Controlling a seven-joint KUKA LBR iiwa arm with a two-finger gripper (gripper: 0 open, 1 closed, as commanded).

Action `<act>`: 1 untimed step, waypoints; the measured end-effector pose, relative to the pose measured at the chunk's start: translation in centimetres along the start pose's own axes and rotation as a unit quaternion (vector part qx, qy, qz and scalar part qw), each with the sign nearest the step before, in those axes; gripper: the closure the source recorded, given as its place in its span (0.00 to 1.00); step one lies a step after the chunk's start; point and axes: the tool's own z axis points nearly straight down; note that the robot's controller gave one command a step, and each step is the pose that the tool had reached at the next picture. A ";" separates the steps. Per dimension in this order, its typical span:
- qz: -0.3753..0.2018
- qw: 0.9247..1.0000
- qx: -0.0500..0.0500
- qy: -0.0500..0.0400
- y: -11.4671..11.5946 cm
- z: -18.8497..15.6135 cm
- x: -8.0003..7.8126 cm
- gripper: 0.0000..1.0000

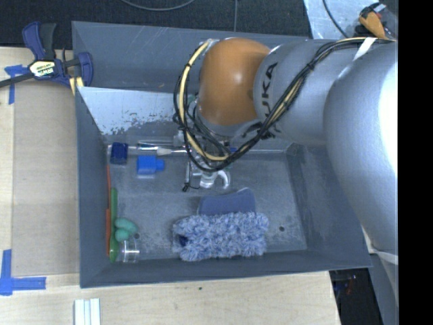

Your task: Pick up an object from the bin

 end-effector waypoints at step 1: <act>0.011 1.000 0.000 -0.001 -2.2 -1.7 0.9 0.00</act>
Offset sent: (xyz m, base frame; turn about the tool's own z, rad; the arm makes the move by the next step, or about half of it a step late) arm 0.0067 0.0451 0.0447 -0.2437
